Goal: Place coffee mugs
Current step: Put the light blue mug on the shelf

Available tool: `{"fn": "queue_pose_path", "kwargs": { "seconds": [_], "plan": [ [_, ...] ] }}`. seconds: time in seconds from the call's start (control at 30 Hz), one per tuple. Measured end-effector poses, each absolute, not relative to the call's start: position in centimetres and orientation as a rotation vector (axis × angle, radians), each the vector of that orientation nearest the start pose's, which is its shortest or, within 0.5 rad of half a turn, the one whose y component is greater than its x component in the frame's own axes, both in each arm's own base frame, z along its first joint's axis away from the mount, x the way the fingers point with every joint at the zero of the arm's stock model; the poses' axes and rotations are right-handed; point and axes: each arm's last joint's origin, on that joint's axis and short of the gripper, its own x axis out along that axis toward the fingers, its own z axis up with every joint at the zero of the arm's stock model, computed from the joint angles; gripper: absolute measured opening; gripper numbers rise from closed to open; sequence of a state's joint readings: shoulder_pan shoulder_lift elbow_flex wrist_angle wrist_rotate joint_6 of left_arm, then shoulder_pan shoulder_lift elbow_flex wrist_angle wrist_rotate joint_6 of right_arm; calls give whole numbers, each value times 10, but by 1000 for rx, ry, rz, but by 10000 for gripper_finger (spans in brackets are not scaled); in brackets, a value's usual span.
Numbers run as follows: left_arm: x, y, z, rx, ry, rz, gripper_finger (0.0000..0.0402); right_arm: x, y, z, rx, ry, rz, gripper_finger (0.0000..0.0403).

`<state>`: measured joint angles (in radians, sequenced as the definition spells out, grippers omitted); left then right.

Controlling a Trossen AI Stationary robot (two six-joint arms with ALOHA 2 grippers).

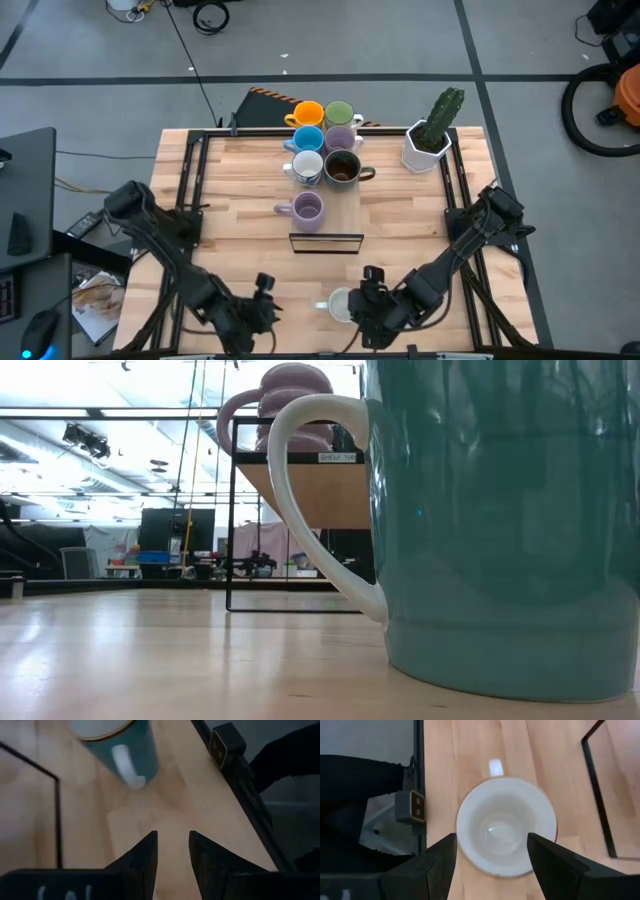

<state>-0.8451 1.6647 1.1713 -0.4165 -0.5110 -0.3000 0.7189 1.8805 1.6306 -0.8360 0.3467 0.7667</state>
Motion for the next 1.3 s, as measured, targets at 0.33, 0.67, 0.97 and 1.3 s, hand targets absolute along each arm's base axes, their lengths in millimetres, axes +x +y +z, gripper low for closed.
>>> {"fn": "queue_pose_path", "kwargs": {
  "seconds": [0.33, 0.67, 0.97, 1.3],
  "plan": [
    [279, -246, 189, 288, 675, -200, 117, 275, 269, 259, 168, 1063, -137, 247],
    [285, -196, 144, 39, 463, -179, 117, 272, 272, 221, 230, 1032, -112, 247],
    [293, -202, 131, -15, 386, -214, 117, 278, 262, 205, 251, 1001, -164, 247],
    [302, -224, 128, -29, 370, -279, 117, 287, 235, 189, 251, 1042, -277, 247]
  ]
}}
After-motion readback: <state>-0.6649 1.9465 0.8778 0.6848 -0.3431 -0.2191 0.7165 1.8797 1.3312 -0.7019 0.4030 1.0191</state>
